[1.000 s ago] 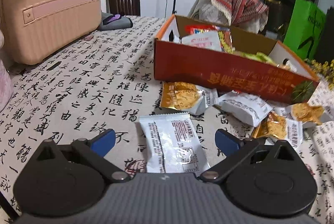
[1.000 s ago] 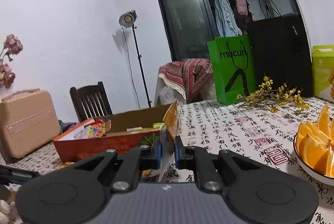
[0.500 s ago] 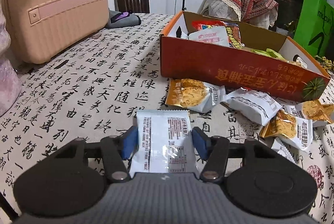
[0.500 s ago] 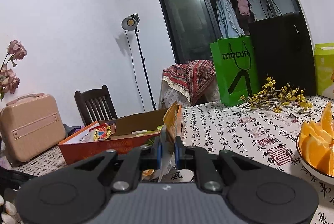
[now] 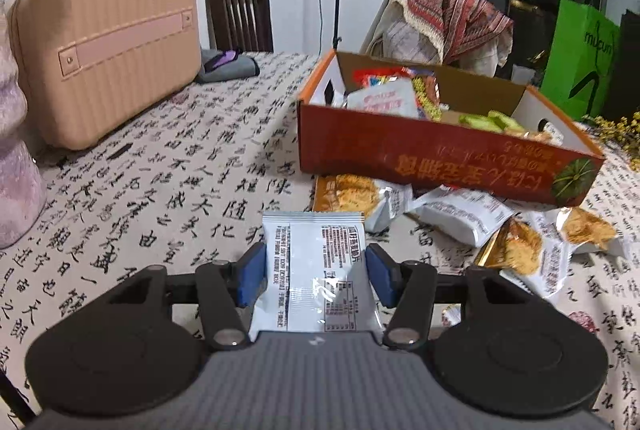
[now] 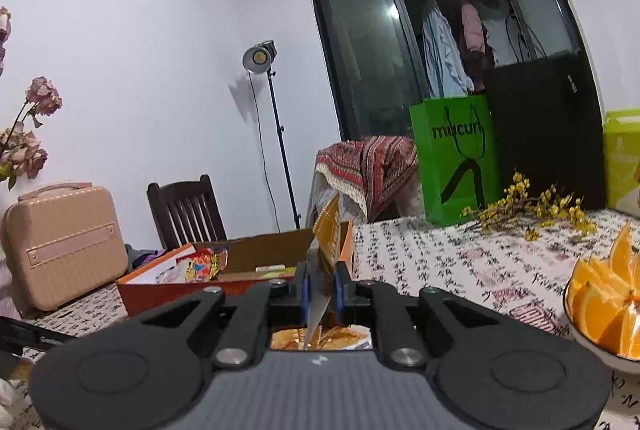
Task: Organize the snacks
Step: 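Carry the white and silver packets into the orange box and open both grippers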
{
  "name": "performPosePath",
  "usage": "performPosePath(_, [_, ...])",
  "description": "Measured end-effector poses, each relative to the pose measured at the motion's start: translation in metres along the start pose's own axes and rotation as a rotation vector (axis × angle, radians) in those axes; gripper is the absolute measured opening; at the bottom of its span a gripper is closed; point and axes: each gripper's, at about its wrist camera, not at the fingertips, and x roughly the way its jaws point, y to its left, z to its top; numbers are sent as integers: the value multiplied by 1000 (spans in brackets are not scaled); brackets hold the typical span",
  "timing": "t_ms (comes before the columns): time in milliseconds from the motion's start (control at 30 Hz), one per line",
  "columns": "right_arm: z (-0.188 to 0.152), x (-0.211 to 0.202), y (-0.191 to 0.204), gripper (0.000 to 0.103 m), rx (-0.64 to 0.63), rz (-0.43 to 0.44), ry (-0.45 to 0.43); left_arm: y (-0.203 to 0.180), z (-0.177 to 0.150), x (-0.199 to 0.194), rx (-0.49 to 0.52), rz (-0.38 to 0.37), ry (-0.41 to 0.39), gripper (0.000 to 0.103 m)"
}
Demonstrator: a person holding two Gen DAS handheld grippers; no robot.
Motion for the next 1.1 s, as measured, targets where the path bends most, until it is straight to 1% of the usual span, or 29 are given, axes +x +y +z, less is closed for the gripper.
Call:
performPosePath(133, [6,0,3,12,10,7,6,-2,7,-11,8,-24,-33,56])
performPosePath(233, [12,1,5,12,39,32,16,-2,15,-14,5,-53,-45,56])
performPosePath(533, [42,14,15,12,82,63,15,-22,51,-23,36,-125,-124,56])
performPosePath(700, [58,38,27,12,80,78,22,-35,73,-20,43,-166,-154,56])
performPosePath(900, [78,73,40,12,81,84,28,-51,99,-8,38,-196,-181,55])
performPosePath(1100, [89,118,47,12,104,84,53,-64,122,16,13,-219,-172,55])
